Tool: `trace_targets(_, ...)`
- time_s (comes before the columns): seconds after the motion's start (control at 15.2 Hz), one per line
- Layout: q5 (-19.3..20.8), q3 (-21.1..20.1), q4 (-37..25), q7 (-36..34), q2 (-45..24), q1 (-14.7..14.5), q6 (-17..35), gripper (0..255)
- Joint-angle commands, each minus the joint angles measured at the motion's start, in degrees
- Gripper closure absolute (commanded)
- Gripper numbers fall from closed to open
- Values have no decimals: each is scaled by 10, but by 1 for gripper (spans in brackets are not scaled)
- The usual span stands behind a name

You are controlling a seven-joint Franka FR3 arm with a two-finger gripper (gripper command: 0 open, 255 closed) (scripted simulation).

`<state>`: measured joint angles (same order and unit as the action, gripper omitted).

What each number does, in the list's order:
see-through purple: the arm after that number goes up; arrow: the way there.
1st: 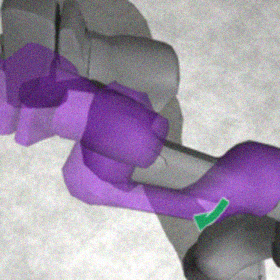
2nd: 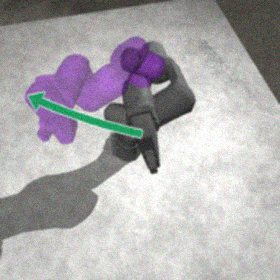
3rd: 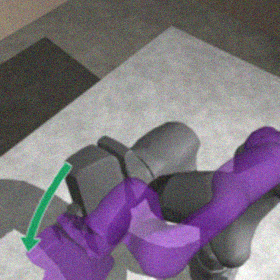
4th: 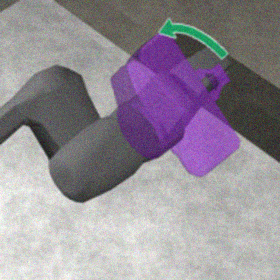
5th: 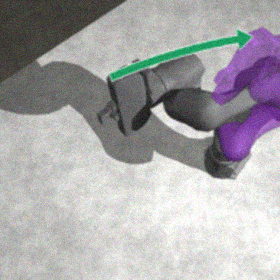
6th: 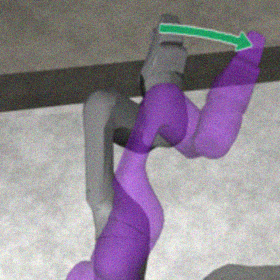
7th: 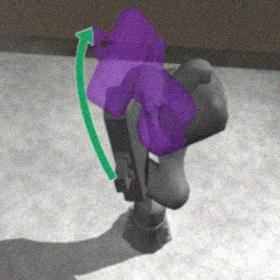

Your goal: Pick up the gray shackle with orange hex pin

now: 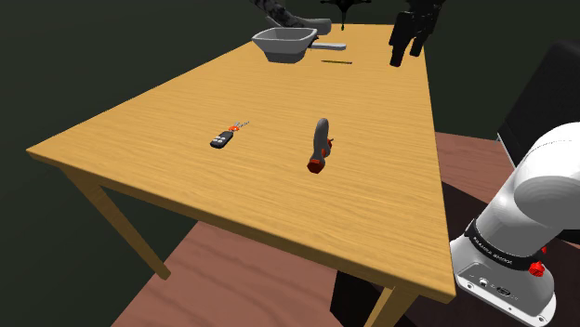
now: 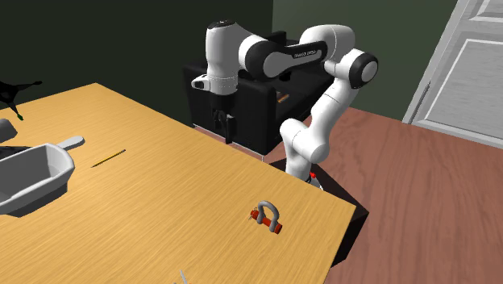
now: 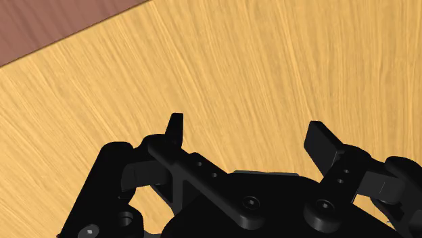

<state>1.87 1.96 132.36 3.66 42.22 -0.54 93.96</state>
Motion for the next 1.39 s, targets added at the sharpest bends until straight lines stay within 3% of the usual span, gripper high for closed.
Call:
trace_targets(0.0,0,0,0,0,0,0,0,0)
trace_targets(0.66,-58,-192,-24,-291,-5,10,-25,0)
trace_targets(1.06,-73,-313,-97,-471,-77,37,-37,0)
trace_targets(1.32,-61,-403,-170,-599,-154,70,-49,0)
